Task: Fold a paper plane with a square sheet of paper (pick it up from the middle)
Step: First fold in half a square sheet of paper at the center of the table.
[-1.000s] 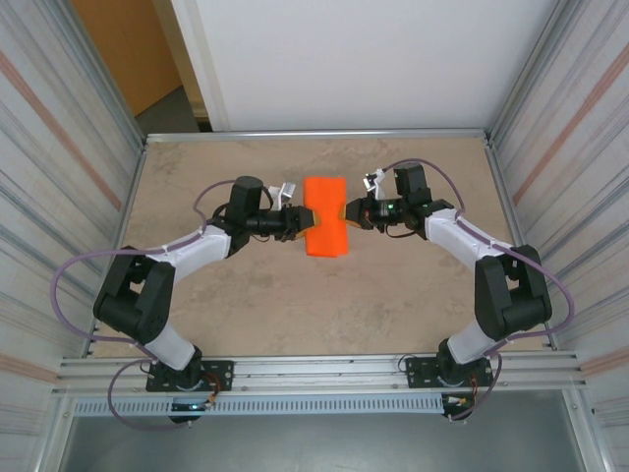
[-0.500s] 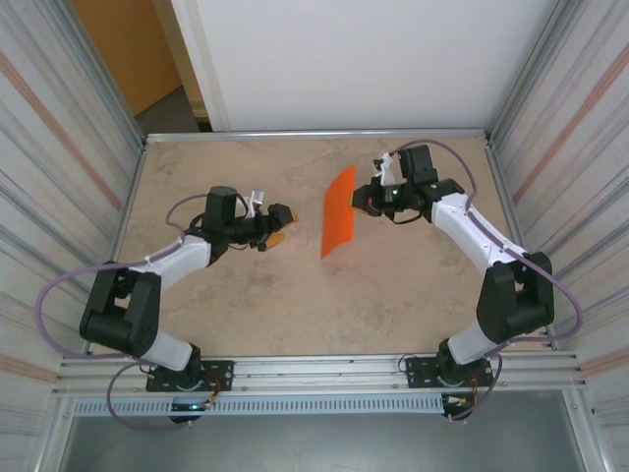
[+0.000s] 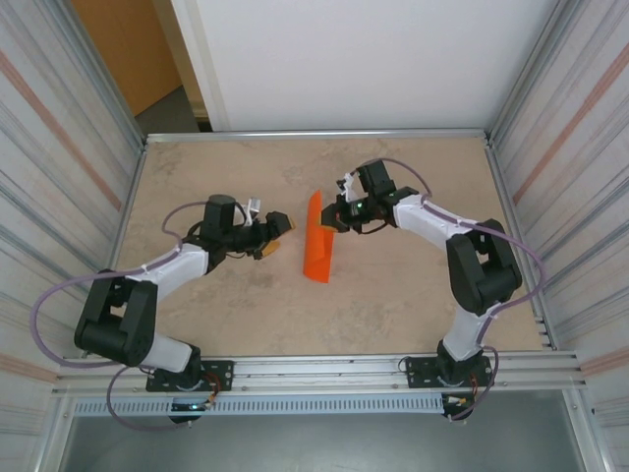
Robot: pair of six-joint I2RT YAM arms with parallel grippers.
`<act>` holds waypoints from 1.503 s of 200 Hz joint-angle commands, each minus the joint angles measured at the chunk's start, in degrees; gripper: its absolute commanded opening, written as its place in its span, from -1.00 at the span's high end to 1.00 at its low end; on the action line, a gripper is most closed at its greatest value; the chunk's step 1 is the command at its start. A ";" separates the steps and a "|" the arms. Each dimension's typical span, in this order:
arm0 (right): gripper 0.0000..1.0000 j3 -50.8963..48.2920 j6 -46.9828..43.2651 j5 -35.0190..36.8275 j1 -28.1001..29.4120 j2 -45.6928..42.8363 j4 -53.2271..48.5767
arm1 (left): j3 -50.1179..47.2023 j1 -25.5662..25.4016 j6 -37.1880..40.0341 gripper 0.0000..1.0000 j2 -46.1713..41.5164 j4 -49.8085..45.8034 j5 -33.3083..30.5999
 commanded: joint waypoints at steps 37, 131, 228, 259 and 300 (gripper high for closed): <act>0.96 -6.44 2.18 1.96 -2.04 5.23 5.75 | 8.20 -5.84 7.30 -0.42 8.47 -13.99 -8.71; 0.91 -5.01 -0.97 3.07 -3.82 9.09 3.56 | 22.67 -13.65 10.27 -0.09 20.05 -27.10 -20.09; 0.89 -4.77 -1.20 2.44 -4.25 10.07 3.72 | 32.02 -14.55 10.85 0.09 28.30 -31.18 -21.50; 0.60 -4.90 -0.97 3.02 -4.79 9.00 2.80 | 33.42 -15.02 10.35 0.21 30.33 -34.20 -23.83; 0.36 -8.80 -1.10 7.89 -7.45 1.08 0.79 | 34.52 -15.97 11.70 0.29 33.25 -37.50 -25.86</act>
